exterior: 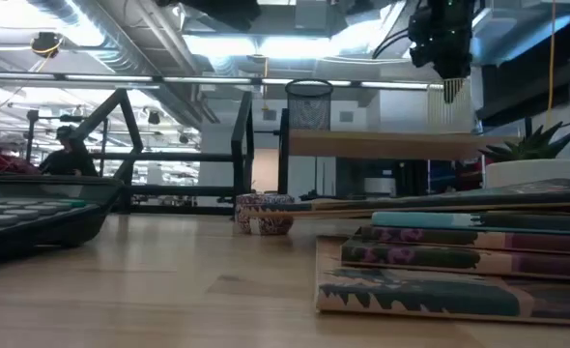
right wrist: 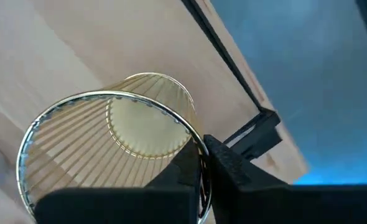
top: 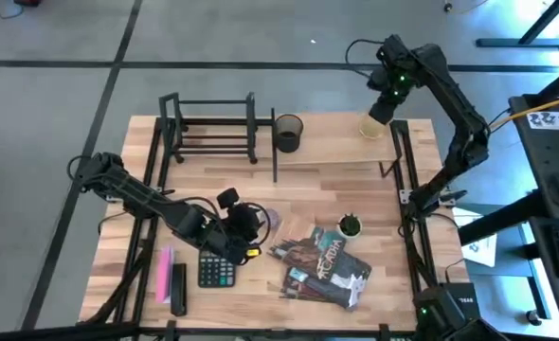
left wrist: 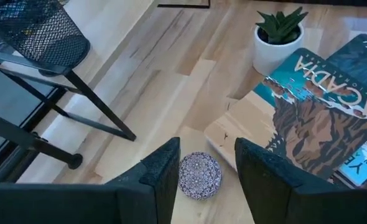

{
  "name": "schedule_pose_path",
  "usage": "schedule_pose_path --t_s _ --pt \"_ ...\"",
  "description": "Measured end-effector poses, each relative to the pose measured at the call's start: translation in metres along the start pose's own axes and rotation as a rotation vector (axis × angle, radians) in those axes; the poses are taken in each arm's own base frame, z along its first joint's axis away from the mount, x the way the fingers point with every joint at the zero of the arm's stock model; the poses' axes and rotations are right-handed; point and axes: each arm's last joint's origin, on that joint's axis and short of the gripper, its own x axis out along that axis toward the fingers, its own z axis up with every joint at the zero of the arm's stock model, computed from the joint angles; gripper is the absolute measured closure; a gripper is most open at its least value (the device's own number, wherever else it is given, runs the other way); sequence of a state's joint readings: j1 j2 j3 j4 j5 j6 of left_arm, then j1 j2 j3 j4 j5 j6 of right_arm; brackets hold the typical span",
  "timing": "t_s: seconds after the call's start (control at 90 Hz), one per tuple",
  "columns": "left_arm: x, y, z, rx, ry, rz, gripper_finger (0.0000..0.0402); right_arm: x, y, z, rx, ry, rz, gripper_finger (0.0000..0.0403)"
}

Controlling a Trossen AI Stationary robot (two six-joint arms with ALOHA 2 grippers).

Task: Stock shelves
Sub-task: Put the gold pen organizer on the shelf

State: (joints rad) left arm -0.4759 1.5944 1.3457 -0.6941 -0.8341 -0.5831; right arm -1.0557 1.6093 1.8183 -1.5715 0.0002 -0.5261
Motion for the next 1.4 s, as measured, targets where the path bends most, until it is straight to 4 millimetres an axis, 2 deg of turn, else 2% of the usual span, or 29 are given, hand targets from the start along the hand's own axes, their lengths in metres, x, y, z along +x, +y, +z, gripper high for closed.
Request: schedule_pose_path --t_s 0.3,0.611,0.978,1.122,1.211,1.4 --pt "0.001 0.001 0.001 -0.018 0.001 0.003 0.0265 0.02 0.003 -0.003 -0.213 0.056 0.065 0.0403" --pt "0.003 0.002 0.001 -0.021 0.002 0.009 0.0265 0.026 0.005 -0.003 -0.211 0.044 0.119 0.0403" --pt "0.003 0.003 0.001 -0.023 0.002 0.01 0.0265 0.019 0.008 -0.008 -0.184 0.016 0.12 0.0403" --pt "0.003 0.003 0.001 -0.026 0.002 0.01 0.0265 0.028 0.015 -0.02 -0.2 0.057 0.14 0.0403" --pt "0.003 0.003 0.001 -0.027 0.002 0.01 0.0265 0.036 0.017 -0.028 -0.237 0.147 0.098 0.0403" --pt "0.003 0.003 0.002 -0.028 0.002 0.011 0.0265 0.038 0.016 -0.031 -0.237 0.19 0.049 0.0403"
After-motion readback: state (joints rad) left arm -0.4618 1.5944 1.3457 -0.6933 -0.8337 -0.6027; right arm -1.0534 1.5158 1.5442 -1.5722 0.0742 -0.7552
